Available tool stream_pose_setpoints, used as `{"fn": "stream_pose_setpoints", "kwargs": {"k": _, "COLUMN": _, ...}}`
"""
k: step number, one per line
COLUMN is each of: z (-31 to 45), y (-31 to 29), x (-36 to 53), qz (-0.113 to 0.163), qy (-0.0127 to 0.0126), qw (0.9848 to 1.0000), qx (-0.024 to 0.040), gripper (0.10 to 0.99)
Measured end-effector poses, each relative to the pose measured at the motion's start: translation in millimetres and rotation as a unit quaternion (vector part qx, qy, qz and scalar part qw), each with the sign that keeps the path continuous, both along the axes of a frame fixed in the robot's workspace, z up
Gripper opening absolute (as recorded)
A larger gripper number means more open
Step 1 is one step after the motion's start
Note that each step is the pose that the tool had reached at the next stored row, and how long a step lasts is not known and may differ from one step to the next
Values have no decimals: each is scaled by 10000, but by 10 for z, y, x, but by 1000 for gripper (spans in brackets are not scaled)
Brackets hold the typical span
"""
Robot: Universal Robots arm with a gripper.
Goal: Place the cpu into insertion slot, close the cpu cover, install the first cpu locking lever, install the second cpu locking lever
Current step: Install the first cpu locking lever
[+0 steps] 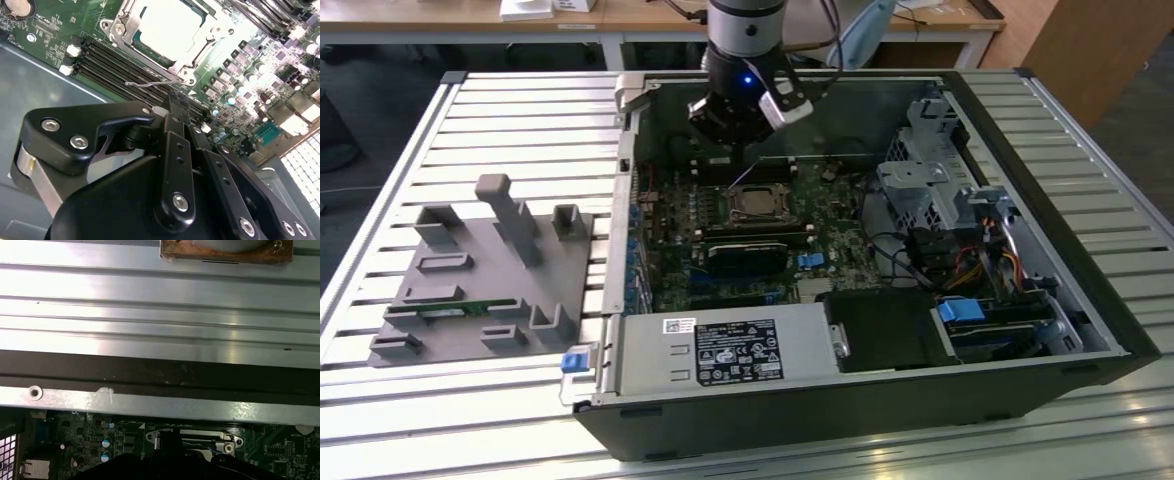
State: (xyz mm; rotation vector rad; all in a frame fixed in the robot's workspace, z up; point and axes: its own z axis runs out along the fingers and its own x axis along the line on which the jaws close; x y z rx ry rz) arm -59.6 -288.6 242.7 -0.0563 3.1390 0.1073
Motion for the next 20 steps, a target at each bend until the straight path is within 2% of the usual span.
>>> {"fn": "stream_pose_setpoints", "kwargs": {"k": 20, "z": -39, "y": 1, "x": 91, "qz": 0, "qy": 0, "qw": 10000, "qx": 0, "gripper": 106}}
